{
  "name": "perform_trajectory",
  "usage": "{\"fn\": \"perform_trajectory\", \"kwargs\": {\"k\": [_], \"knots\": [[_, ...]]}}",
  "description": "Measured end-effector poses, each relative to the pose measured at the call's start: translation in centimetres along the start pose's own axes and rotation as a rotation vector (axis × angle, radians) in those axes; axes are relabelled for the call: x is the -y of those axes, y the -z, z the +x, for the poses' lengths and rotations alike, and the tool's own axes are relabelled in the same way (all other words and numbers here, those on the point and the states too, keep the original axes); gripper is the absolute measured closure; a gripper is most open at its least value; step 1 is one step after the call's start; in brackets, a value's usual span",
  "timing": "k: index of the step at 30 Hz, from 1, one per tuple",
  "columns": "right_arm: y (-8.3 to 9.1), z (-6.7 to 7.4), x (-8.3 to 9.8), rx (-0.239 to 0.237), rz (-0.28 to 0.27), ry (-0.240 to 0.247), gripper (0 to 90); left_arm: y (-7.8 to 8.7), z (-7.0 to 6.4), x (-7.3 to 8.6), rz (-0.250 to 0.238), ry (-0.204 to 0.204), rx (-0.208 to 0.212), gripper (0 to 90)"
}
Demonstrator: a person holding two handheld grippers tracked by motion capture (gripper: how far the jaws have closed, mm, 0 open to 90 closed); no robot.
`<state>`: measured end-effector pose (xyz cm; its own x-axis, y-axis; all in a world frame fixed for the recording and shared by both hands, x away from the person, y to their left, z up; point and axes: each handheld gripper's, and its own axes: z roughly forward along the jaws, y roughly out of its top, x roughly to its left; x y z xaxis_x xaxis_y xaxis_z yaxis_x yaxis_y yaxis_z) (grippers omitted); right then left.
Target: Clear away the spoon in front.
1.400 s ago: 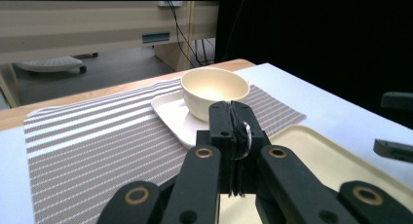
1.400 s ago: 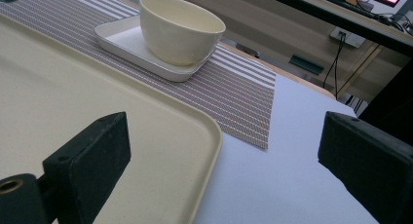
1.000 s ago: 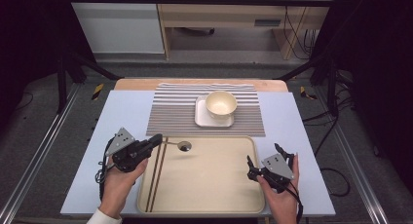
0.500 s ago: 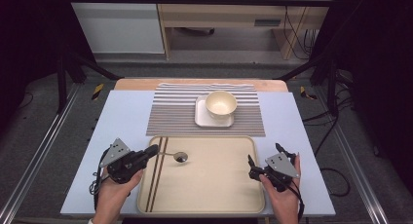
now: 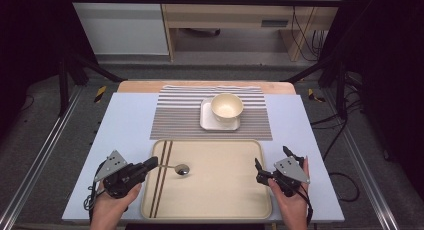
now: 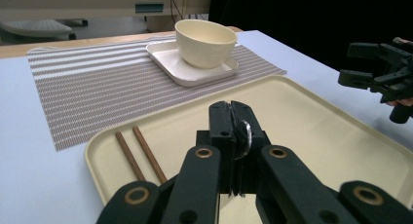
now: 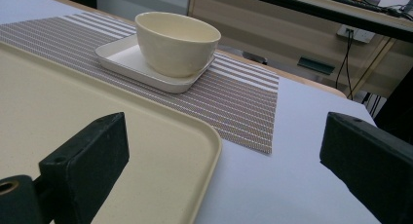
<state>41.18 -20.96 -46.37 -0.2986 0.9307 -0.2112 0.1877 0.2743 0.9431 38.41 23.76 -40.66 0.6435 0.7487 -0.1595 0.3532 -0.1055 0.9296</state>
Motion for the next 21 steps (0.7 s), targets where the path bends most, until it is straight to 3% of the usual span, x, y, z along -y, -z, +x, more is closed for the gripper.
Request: {"fn": "perform_trajectory", "kwargs": {"k": [12, 17, 21], "knots": [[-0.1, 0.1, 0.0, 0.004, 0.011, 0.007, 4.1, 3.1, -0.4, 0.8, 0.026, 0.015, 0.003, 88.3], [-0.1, 0.1, 0.0, 0.003, 0.013, 0.006, 4.1, 3.1, -0.5, 0.7, 0.033, 0.019, 0.008, 87.6], [-0.1, 0.2, 0.1, -0.003, 0.019, 0.01, 4.1, 2.1, -0.2, 0.2, 0.044, 0.019, 0.007, 85.0]]}}
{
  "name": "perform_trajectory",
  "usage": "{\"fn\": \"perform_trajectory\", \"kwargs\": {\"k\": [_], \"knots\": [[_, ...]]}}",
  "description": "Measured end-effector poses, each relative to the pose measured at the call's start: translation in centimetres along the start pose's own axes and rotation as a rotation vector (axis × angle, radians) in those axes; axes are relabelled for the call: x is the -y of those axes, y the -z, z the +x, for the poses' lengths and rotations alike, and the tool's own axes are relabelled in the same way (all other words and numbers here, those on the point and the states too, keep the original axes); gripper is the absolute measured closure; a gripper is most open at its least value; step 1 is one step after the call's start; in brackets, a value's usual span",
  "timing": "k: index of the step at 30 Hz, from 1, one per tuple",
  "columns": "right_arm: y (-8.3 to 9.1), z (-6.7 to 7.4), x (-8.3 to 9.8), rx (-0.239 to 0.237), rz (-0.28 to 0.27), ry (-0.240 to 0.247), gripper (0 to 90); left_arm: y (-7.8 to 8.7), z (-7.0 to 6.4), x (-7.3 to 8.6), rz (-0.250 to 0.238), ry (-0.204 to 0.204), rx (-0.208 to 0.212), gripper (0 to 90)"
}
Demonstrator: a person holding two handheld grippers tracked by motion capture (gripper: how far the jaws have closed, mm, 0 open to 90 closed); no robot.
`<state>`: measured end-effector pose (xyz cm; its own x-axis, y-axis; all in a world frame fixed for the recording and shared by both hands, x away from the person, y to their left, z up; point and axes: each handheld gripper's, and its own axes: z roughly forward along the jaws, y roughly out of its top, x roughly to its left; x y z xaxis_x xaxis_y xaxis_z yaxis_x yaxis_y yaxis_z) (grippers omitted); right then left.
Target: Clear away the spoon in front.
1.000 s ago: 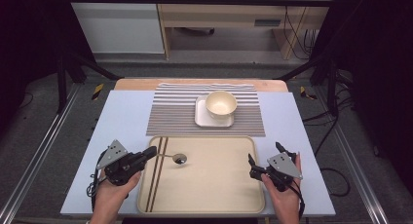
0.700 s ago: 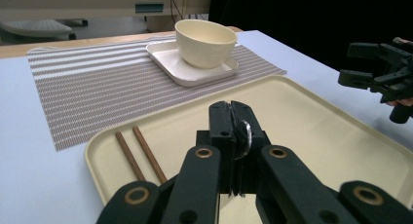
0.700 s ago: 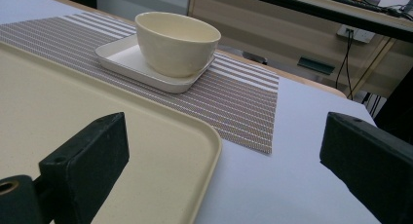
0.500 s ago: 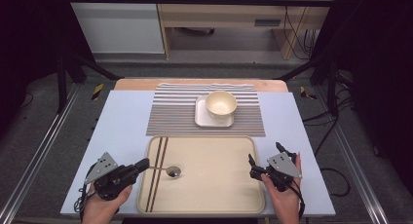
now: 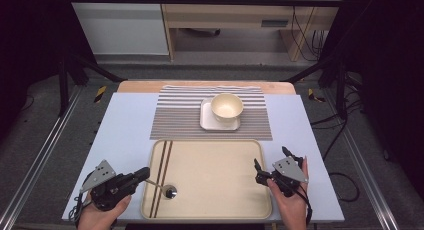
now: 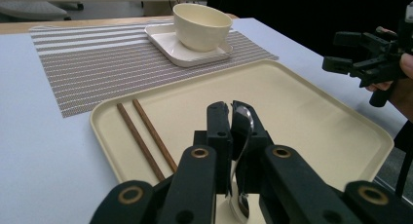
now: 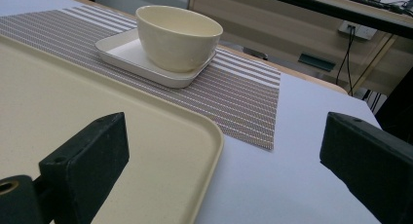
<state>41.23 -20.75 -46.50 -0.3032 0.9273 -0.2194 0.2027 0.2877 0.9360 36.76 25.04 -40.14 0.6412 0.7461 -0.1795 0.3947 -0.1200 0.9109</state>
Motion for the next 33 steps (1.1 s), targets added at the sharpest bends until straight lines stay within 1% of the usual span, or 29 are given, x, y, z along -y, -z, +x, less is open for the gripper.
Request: {"fn": "perform_trajectory", "kwargs": {"k": [2, 4, 9, 11, 13, 17, 21, 25, 27, 33], "knots": [[0.0, 0.0, 0.0, -0.001, 0.001, 0.007, 4.1, -0.7, 0.1, -0.4, 0.013, -0.016, -0.01, 83.0], [0.0, 0.1, 0.0, -0.002, 0.0, 0.011, 4.1, -1.6, 0.5, -0.8, 0.022, -0.021, -0.016, 80.4], [0.1, 0.1, -0.1, -0.005, 0.0, 0.009, 4.1, -4.2, 1.9, -1.3, 0.06, -0.014, -0.05, 74.2], [0.1, 0.0, -0.1, -0.006, -0.001, 0.008, 4.1, -4.9, 2.3, -1.4, 0.074, -0.014, -0.059, 73.0], [0.1, 0.0, -0.1, -0.006, -0.002, 0.009, 4.1, -5.7, 2.4, -1.7, 0.087, -0.023, -0.067, 71.8], [0.1, 0.1, -0.1, -0.008, 0.0, 0.005, 4.1, -6.8, 2.5, -2.2, 0.101, -0.026, -0.073, 70.6], [0.1, 0.2, -0.2, -0.014, -0.001, 0.016, 4.1, -8.2, 2.9, -2.5, 0.127, -0.036, -0.078, 70.3], [0.1, 0.2, -0.2, -0.016, 0.0, 0.016, 4.1, -9.8, 3.8, -2.5, 0.164, -0.033, -0.083, 69.7], [0.1, 0.2, -0.2, -0.018, 0.001, 0.017, 4.1, -10.5, 4.0, -2.5, 0.181, -0.038, -0.089, 69.8], [0.1, 0.2, -0.2, -0.023, 0.002, 0.017, 4.1, -12.1, 4.3, -2.3, 0.217, -0.055, -0.088, 70.5]]}}
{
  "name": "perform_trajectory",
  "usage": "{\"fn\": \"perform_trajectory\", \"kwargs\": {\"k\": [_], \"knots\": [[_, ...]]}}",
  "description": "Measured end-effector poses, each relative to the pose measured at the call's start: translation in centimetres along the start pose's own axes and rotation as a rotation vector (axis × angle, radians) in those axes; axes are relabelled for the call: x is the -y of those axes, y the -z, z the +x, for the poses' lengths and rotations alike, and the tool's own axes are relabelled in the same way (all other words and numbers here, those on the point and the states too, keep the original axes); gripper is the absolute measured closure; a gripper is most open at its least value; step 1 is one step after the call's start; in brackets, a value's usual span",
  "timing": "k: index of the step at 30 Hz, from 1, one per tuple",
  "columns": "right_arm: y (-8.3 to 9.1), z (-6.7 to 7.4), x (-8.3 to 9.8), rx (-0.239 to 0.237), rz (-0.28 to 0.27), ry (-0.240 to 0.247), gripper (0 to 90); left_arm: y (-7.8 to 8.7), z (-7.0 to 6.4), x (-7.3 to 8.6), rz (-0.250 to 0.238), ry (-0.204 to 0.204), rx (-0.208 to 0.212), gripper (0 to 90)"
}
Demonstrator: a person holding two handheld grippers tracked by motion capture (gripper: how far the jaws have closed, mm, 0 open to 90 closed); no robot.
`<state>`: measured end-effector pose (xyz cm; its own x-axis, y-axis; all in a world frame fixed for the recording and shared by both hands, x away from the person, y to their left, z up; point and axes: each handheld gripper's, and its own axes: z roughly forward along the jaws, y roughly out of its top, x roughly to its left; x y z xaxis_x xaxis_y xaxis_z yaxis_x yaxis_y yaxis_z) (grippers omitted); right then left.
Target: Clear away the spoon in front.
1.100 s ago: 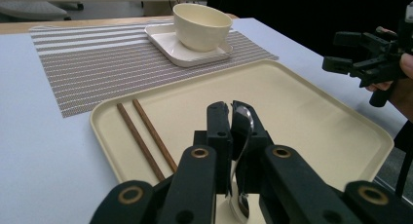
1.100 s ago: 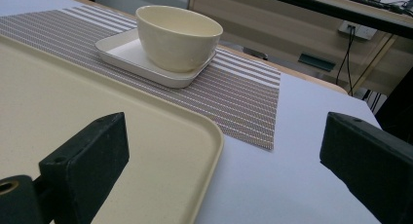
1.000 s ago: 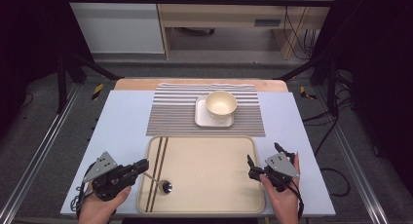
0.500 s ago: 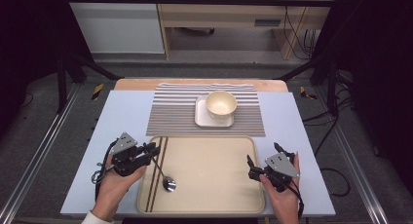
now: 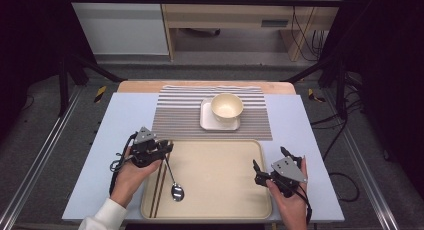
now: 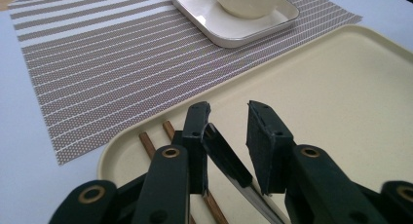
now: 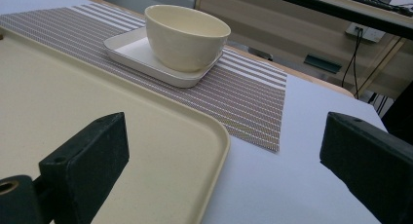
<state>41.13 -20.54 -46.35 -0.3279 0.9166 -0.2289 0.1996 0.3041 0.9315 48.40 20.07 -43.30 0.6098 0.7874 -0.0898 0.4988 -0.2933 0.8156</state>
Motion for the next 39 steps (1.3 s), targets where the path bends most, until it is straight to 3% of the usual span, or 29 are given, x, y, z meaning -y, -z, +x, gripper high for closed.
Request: {"fn": "perform_trajectory", "kwargs": {"k": [4, 12, 25, 31, 39], "knots": [[0.0, 0.1, 0.0, -0.002, 0.004, 0.005, 4.1, -0.9, 0.0, 0.1, 0.031, -0.016, 0.002, 71.2], [0.0, 0.1, 0.0, -0.003, 0.007, 0.011, 4.1, -2.4, 0.1, -0.2, 0.06, -0.006, 0.011, 71.6], [0.0, 0.2, 0.0, -0.014, 0.017, 0.022, 4.2, -4.8, -0.1, -0.5, 0.13, -0.05, -0.004, 68.2], [0.0, 0.2, -0.1, -0.015, 0.019, 0.022, 4.3, -4.9, -0.4, -0.7, 0.097, -0.047, -0.02, 60.1], [0.0, 0.2, 0.0, -0.015, 0.023, 0.025, 4.3, -5.0, -0.8, -1.2, 0.073, -0.047, -0.01, 56.0]]}}
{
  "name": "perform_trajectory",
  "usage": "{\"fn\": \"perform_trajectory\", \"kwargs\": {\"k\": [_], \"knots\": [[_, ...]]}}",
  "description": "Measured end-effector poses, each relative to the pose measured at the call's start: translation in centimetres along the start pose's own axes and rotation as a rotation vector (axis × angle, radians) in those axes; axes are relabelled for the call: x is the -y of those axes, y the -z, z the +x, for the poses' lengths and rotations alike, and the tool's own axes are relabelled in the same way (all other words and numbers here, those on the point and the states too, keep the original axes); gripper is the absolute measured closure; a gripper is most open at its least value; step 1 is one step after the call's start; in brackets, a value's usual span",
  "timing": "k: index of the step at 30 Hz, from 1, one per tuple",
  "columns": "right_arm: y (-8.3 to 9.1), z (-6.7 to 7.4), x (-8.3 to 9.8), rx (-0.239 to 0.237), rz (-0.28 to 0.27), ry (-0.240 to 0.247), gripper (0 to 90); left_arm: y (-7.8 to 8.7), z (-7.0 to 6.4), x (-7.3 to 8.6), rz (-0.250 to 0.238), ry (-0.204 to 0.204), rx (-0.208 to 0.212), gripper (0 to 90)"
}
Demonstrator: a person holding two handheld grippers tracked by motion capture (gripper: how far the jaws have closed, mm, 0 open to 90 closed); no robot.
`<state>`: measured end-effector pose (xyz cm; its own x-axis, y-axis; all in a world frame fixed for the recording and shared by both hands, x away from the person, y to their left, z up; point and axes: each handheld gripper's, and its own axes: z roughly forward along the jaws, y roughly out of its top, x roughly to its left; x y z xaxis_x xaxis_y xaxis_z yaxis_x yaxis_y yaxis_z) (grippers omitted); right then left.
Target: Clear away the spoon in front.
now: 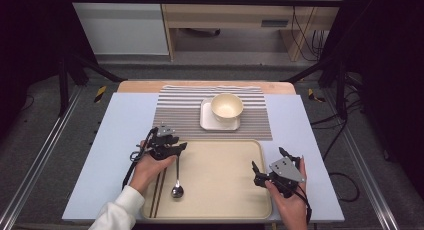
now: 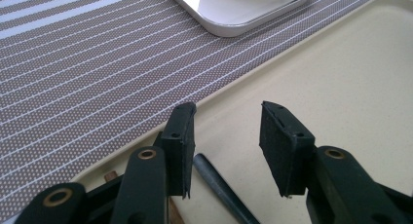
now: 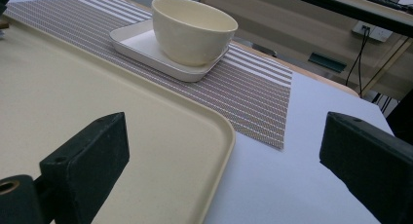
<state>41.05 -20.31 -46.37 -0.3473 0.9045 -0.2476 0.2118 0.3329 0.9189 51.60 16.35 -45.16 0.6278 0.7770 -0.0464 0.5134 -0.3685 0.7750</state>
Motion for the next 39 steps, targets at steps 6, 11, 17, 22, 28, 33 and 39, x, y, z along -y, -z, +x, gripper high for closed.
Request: {"fn": "perform_trajectory", "kwargs": {"k": [6, 11, 17, 22, 28, 33, 39], "knots": [[0.0, 0.0, 0.0, -0.001, 0.003, 0.003, 4.3, 0.1, -0.6, -0.3, -0.018, -0.009, 0.0, 50.6], [0.0, -0.2, 0.1, 0.009, 0.005, 0.006, 4.2, 0.1, -0.6, -0.3, -0.018, -0.007, -0.001, 47.4], [-0.2, -0.4, 0.2, 0.013, 0.01, -0.001, 4.2, 0.4, -0.7, -0.4, -0.04, -0.001, -0.003, 47.7], [-0.2, -0.3, 0.2, 0.01, 0.014, 0.005, 4.6, 0.8, -1.2, -1.0, -0.052, -0.026, 0.009, 44.2], [-0.2, -0.4, 0.3, 0.009, 0.021, 0.0, 4.8, 1.3, -2.1, -2.0, -0.117, -0.057, 0.015, 34.5], [-0.2, -0.6, 0.4, 0.006, 0.023, -0.013, 4.7, 1.3, -3.0, -2.7, -0.16, -0.13, -0.02, 19.6], [-0.2, -0.5, 0.3, 0.009, 0.022, -0.011, 4.7, 1.3, -4.0, -4.1, -0.183, -0.126, 0.009, 12.0]]}}
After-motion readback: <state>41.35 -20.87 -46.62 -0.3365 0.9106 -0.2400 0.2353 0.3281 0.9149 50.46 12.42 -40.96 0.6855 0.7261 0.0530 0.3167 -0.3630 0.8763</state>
